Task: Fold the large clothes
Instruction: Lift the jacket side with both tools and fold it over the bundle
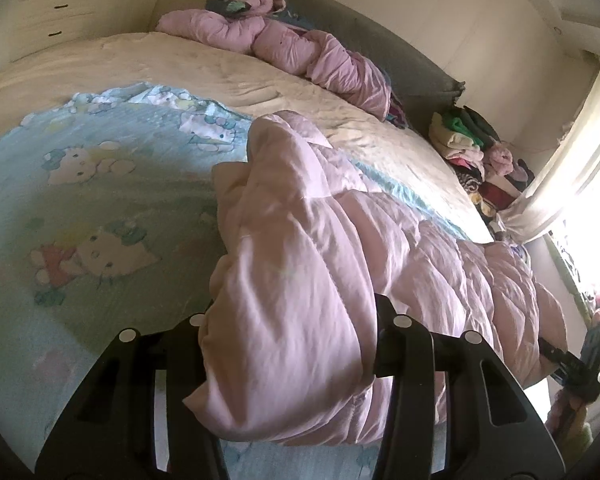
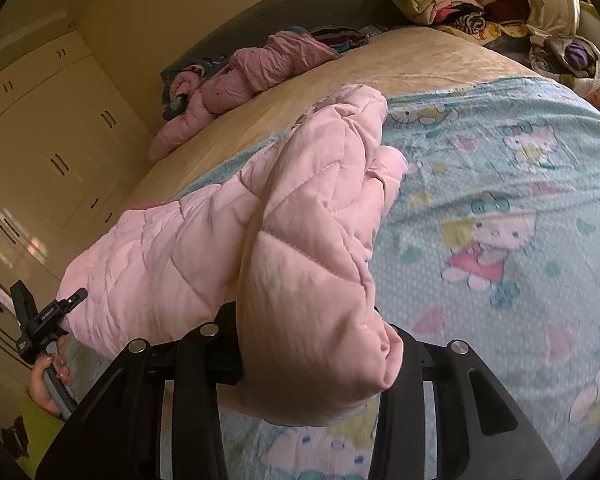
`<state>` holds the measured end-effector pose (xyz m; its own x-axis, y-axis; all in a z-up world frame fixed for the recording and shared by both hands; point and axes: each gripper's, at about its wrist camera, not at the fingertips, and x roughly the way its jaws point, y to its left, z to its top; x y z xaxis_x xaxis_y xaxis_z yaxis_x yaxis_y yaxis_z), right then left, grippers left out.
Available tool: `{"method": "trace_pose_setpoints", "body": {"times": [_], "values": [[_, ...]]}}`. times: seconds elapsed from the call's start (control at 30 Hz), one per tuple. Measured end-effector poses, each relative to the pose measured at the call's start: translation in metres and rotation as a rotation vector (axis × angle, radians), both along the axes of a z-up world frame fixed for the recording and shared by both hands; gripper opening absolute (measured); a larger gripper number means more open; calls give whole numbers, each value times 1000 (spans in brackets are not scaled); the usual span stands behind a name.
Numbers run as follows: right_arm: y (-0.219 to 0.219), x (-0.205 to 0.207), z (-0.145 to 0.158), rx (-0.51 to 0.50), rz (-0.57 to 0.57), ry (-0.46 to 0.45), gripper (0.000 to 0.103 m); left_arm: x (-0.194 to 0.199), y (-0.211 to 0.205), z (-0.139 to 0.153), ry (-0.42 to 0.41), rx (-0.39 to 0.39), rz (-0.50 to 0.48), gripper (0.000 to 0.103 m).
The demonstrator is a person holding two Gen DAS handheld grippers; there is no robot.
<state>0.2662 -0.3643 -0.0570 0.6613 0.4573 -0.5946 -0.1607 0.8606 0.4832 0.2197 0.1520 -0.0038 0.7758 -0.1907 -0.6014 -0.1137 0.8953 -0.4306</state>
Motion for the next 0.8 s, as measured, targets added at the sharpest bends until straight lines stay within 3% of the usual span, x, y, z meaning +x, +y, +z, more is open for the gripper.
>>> {"method": "trace_pose_setpoints", "body": {"times": [0.5,0.8], "values": [[-2,-35,-12,31,-52,18,36,-20,0,-15,18,65,9,38],[-3,-25,-37,-5,-143,81,36,-15,-5,-22,38,119,14,41]]}}
